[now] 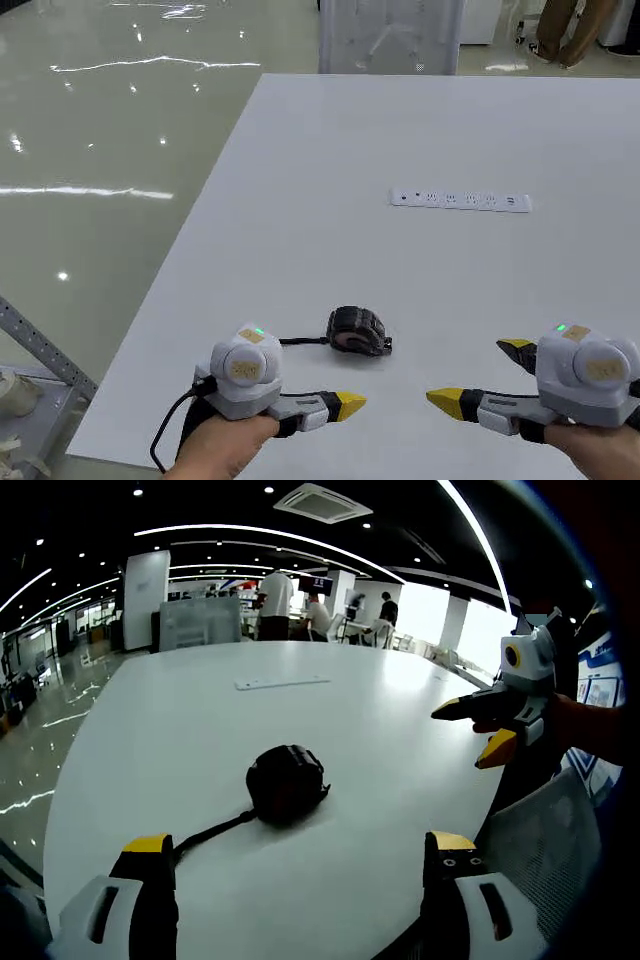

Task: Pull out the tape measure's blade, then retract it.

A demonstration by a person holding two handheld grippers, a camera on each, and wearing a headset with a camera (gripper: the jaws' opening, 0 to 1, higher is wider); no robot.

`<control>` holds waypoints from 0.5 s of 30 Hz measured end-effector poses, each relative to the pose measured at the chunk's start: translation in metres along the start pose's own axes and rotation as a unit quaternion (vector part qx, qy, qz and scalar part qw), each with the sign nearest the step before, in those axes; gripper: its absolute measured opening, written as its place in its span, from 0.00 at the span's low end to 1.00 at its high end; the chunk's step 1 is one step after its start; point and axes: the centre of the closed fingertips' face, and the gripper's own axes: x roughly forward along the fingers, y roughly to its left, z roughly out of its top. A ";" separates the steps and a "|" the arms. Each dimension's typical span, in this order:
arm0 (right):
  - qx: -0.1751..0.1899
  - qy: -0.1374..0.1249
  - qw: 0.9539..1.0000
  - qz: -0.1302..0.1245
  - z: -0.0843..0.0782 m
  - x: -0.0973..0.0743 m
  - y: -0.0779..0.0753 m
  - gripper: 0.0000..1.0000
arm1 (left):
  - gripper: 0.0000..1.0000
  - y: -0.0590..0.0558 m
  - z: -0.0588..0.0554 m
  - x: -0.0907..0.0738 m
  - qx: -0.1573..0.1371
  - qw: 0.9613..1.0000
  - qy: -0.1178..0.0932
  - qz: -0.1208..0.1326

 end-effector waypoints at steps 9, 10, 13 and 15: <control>-0.015 -0.005 1.000 -0.007 0.006 -0.027 0.013 0.89 | 1.00 0.007 -0.002 -0.030 0.002 1.000 -0.004 -0.001; -0.016 -0.007 1.000 -0.007 0.006 -0.032 0.014 0.89 | 1.00 0.007 -0.003 -0.034 0.001 1.000 -0.004 -0.002; -0.015 -0.011 1.000 -0.010 0.005 -0.041 0.015 0.90 | 1.00 0.008 -0.007 -0.041 0.007 1.000 -0.001 -0.002; -0.014 -0.013 1.000 -0.013 0.005 -0.048 0.015 0.91 | 1.00 0.010 -0.007 -0.048 0.003 1.000 -0.004 0.000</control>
